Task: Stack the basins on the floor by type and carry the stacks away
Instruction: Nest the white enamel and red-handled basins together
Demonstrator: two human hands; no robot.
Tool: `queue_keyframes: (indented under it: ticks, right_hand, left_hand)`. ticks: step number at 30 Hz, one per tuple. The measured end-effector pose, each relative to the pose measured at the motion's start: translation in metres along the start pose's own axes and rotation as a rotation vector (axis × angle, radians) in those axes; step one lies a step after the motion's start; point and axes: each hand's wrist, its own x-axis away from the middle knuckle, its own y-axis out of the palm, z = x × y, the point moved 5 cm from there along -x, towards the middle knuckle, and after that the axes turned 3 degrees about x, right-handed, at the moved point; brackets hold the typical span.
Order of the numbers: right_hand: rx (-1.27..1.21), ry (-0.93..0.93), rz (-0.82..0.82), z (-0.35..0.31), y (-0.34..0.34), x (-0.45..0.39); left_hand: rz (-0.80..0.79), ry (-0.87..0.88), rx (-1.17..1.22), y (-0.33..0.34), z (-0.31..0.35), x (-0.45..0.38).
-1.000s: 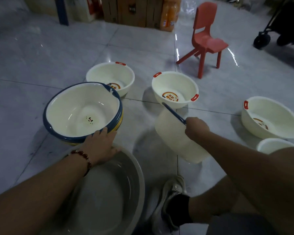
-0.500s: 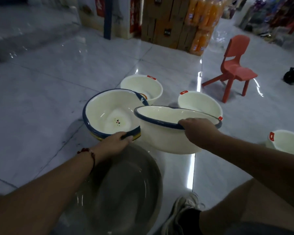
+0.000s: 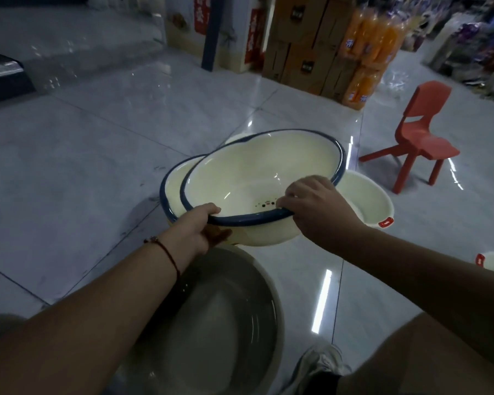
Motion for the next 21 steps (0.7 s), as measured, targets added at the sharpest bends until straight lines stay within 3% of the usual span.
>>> queue_keyframes:
  ticks: [4, 9, 11, 15, 21]
  right_hand:
    - [-0.209, 0.405, -0.205, 0.029, 0.029, -0.02]
    - [-1.389, 1.042, -0.202, 0.033, 0.077, -0.039]
    - [-1.614, 1.236, -0.141, 0.025, 0.1, -0.053]
    - [-1.52, 1.459, -0.125, 0.025, 0.148, -0.075]
    - [-1.475, 1.468, -0.209, 0.033, 0.212, -0.092]
  left_hand:
    - [0.065, 0.07, 0.091, -0.012, 0.02, -0.014]
    - [0.17, 0.164, 0.144, -0.027, 0.037, -0.044]
    - [0.209, 0.196, 0.129, -0.033, 0.04, -0.058]
    - [0.206, 0.2, 0.167, -0.043, 0.042, -0.083]
    - [0.163, 0.253, -0.125, -0.071, 0.043, -0.126]
